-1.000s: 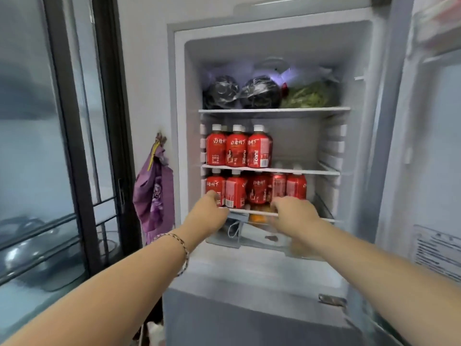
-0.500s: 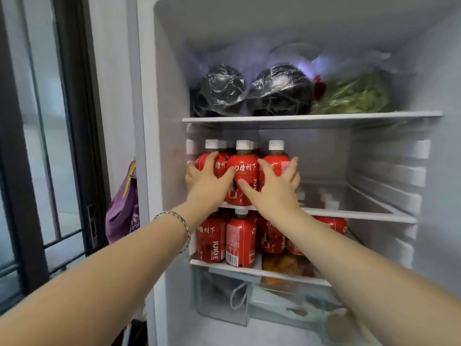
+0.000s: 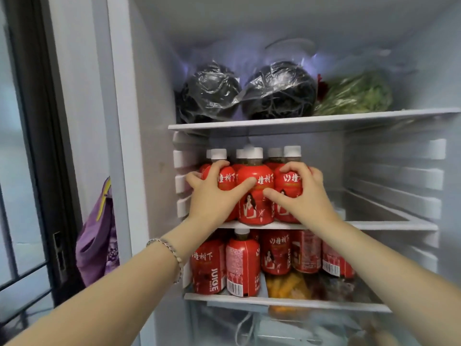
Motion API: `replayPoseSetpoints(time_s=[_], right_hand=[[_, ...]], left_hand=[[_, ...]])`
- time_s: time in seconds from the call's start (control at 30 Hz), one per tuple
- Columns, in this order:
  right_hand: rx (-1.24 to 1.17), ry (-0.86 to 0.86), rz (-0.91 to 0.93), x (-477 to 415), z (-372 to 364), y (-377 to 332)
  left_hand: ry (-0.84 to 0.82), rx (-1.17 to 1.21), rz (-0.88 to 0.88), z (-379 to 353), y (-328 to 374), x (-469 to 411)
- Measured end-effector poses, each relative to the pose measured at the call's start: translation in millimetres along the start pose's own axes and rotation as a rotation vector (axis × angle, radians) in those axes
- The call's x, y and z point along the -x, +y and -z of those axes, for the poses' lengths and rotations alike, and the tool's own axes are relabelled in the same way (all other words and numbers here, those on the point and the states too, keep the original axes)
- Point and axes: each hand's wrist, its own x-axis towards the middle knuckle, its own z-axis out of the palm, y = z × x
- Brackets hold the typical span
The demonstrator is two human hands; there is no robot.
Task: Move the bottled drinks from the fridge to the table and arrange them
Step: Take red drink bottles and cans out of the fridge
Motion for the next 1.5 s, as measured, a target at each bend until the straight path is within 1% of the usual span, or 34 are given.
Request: replayPoseSetpoints(time_s=[0.07,0.13,0.17,0.23,0.33,0.43,0.5,0.57,0.67,0.7,0.77,0.83,0.87,0.93,1.0,1.07,1.17,1.27,1.5], right_hand=[[0.036,0.010,-0.029,1.3,0.0,1.5],[0.157,0.089,-0.078,6.2,-5.5,3.9],[0.229,0.131,-0.093,9.3,-9.6,4.8],[0.343,0.152,-0.151,14.9,-17.9,3.5],[0.329,0.105,-0.287,10.8,-19.2,-2.4],[0.262,0.075,-0.325,1.0,-6.9,-1.7],[0.223,0.046,-0.301,-3.9,4.6,5.2],[0.155,-0.026,-0.278,-8.6,16.8,12.0],[0.068,-0.145,-0.231,-9.5,34.4,15.8],[0.035,-0.170,-0.210,-9.1,38.1,16.9],[-0.012,-0.204,-0.178,-7.8,42.1,20.2],[-0.070,-0.236,-0.153,-5.8,42.0,19.6],[-0.101,-0.250,-0.152,-5.1,42.0,19.8],[-0.143,-0.260,-0.140,-3.5,40.7,20.8],[-0.173,-0.275,-0.133,-2.0,40.6,24.2],[-0.182,-0.289,-0.106,0.0,40.1,27.5],[-0.210,-0.338,-0.069,3.9,39.9,29.3],[-0.210,-0.353,-0.060,13.0,40.2,20.8],[-0.275,-0.196,-0.007,24.9,29.1,14.0]], left_hand=[[-0.072,0.076,-0.011,0.3,-2.1,-1.9],[-0.161,0.108,-0.029,0.7,-4.5,-1.9],[-0.203,0.082,-0.051,0.0,-5.1,-0.8],[-0.271,0.027,-0.068,-1.0,-2.2,0.2],[-0.338,0.091,-0.025,-2.7,10.2,-4.5],[-0.334,0.189,-0.037,-6.3,11.2,-5.6],[-0.308,0.262,-0.078,-10.6,4.8,-2.3],[-0.288,0.314,-0.151,-15.7,-1.9,1.8],[-0.280,0.456,-0.168,-25.8,-8.6,4.8],[-0.260,0.465,-0.178,-28.6,-6.7,5.3],[-0.196,0.398,-0.177,-36.5,-3.7,5.2],[-0.131,0.217,-0.161,-42.6,-0.2,7.1],[-0.133,0.147,-0.187,-45.8,0.1,8.8],[-0.197,0.139,-0.270,-48.0,0.8,13.9],[-0.303,0.177,-0.291,-46.3,2.7,17.6],[-0.385,0.167,-0.275,-44.4,5.7,16.1],[-0.462,0.183,-0.220,-44.0,13.5,9.5],[-0.497,0.216,-0.212,-44.6,15.7,6.8],[-0.475,0.214,-0.194,-48.1,16.8,13.1]])
